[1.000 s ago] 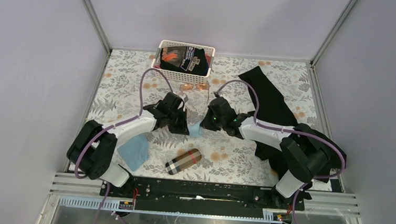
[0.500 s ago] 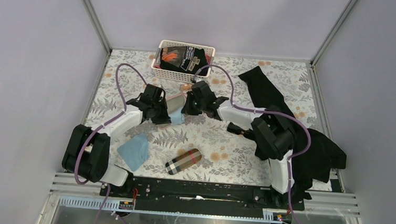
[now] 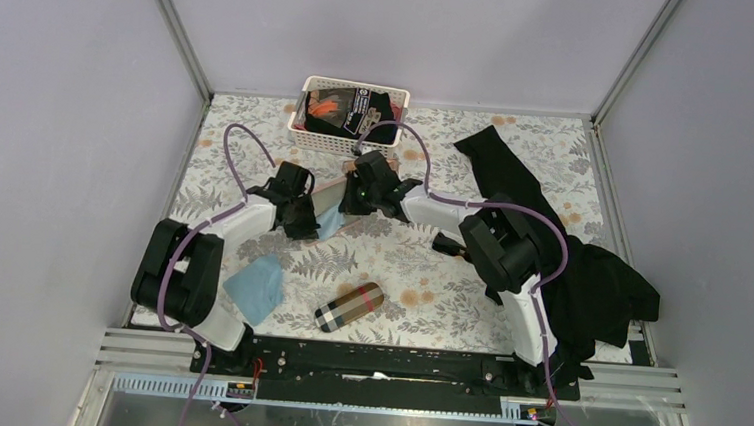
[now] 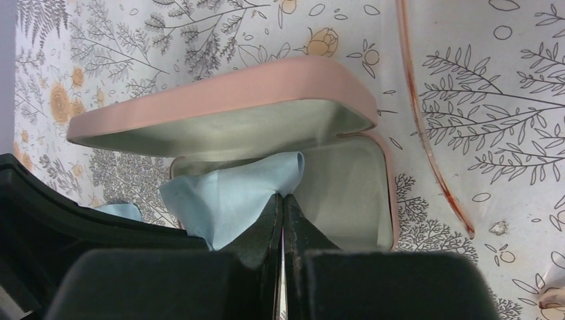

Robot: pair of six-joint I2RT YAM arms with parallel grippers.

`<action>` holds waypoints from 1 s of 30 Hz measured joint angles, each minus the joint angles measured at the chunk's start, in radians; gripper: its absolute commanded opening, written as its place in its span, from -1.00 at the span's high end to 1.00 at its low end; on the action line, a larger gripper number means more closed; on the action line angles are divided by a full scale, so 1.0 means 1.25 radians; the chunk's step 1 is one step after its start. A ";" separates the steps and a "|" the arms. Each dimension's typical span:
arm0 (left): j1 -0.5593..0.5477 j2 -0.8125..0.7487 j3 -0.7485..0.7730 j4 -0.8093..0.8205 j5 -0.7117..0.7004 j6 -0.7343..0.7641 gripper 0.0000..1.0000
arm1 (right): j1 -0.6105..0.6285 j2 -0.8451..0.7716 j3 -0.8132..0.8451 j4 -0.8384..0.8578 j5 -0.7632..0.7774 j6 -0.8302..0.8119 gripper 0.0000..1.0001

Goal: Organize the sunglasses
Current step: Place the glasses cleaning cloth in the sunglasses case.

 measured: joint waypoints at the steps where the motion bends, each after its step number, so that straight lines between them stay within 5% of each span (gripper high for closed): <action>1: 0.000 0.006 0.000 0.002 0.000 -0.002 1.00 | -0.001 0.002 0.000 -0.001 0.000 0.000 1.00; 20: 0.001 0.069 0.007 0.060 0.013 -0.011 1.00 | -0.032 0.009 0.000 -0.002 -0.004 0.000 1.00; 25: 0.001 0.069 0.007 0.060 0.012 -0.015 0.46 | -0.034 0.014 -0.001 -0.002 -0.007 0.000 1.00; 30: 0.000 0.059 0.008 0.049 0.012 -0.021 0.40 | -0.035 0.014 -0.002 -0.002 -0.014 0.000 0.78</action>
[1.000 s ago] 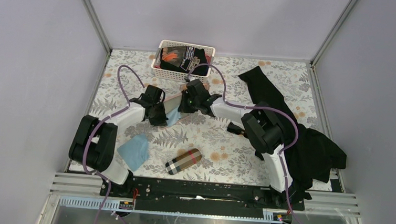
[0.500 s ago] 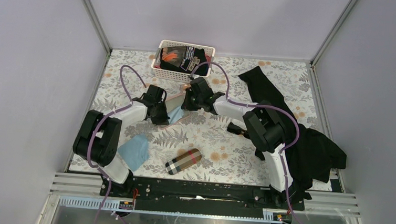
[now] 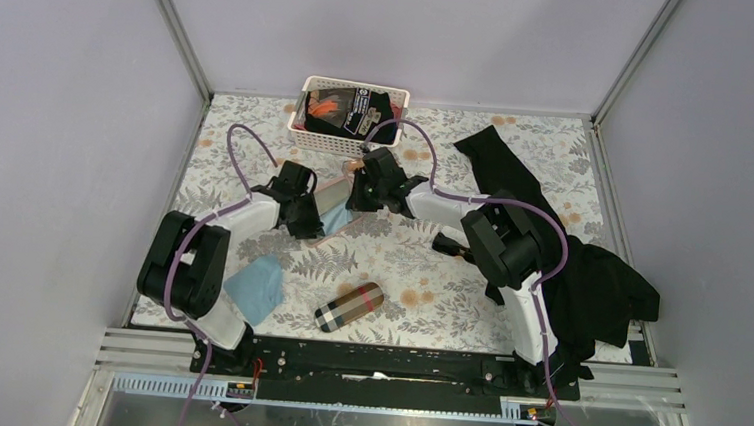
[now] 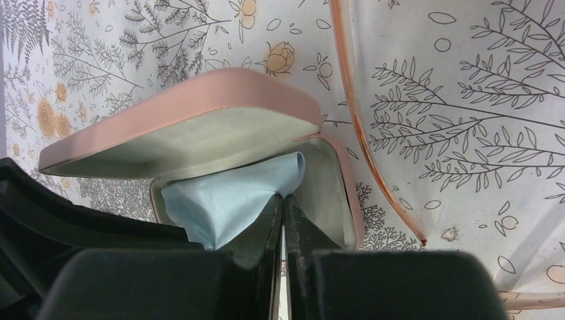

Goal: Organize the sunglasses
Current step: Place the glasses cleaning cloth in the sunglasses case.

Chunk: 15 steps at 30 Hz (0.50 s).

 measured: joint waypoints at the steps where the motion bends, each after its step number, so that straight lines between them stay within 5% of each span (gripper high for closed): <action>1: 0.000 -0.006 0.000 -0.005 0.000 0.000 0.39 | 0.000 0.000 -0.001 0.000 -0.001 0.000 0.73; 5: -0.004 -0.031 0.013 -0.030 -0.007 0.000 0.38 | 0.000 0.000 -0.005 0.001 -0.006 0.000 0.43; 15: -0.053 -0.126 0.042 -0.083 -0.049 -0.002 0.47 | 0.000 -0.018 -0.058 0.006 -0.004 0.000 0.39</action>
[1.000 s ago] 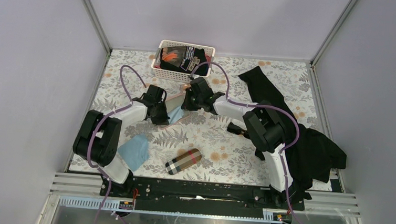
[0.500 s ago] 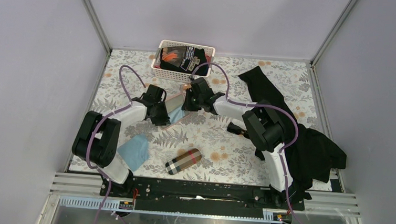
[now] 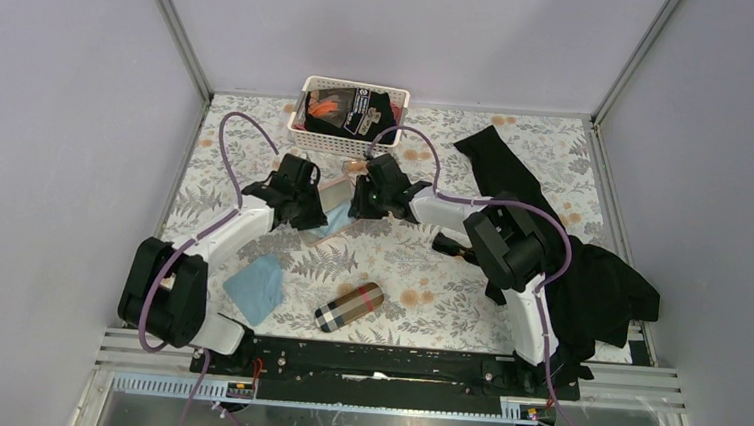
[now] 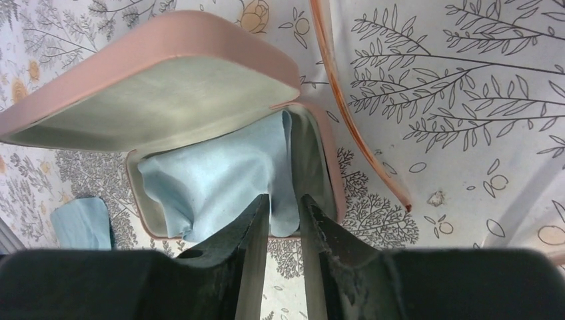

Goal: Organize the sunglasses
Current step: Place the glasses cleaning cloth in the sunglasses case.

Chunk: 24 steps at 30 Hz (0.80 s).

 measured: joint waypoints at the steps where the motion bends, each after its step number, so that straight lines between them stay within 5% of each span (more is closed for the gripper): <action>1: -0.001 -0.005 0.000 -0.001 -0.001 -0.001 0.48 | 0.000 -0.006 -0.005 0.000 0.000 0.000 0.40; 24: -0.002 0.091 -0.051 0.066 -0.082 -0.021 0.69 | 0.002 -0.022 -0.009 0.026 -0.011 0.027 0.63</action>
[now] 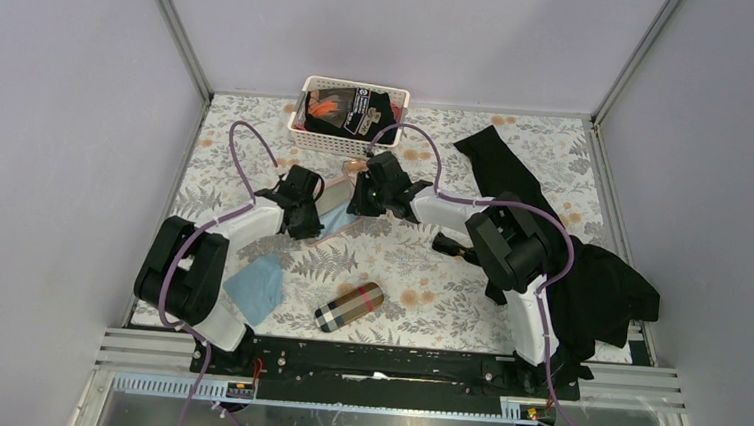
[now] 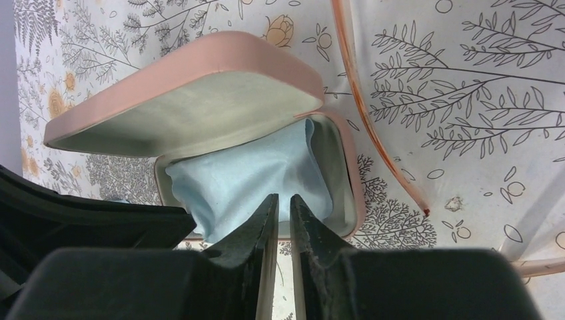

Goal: Organize the sunglasses
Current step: Place the glasses cleaning cloth in the sunglasses case, then pick up the sunglasses from the center of the board.

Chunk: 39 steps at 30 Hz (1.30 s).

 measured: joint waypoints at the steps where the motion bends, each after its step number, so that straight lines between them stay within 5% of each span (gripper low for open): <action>1: 0.000 0.000 -0.002 0.000 -0.005 0.000 0.69 | 0.000 0.001 0.000 0.001 0.001 0.001 0.63; 9: 0.000 0.000 -0.007 -0.006 -0.018 -0.001 0.62 | 0.000 0.018 0.000 -0.005 0.024 0.002 0.57; 18: -0.004 -0.065 0.037 -0.062 0.010 0.001 0.47 | 0.000 -0.032 0.000 -0.037 0.030 -0.004 0.24; 29: -0.043 -0.265 0.138 -0.086 0.046 0.034 0.37 | -0.009 -0.432 -0.194 -0.062 0.169 -0.060 -0.02; 39: -0.221 -0.236 0.081 -0.095 0.059 0.042 0.35 | -0.148 -0.742 -0.526 -0.283 0.322 -0.025 -0.28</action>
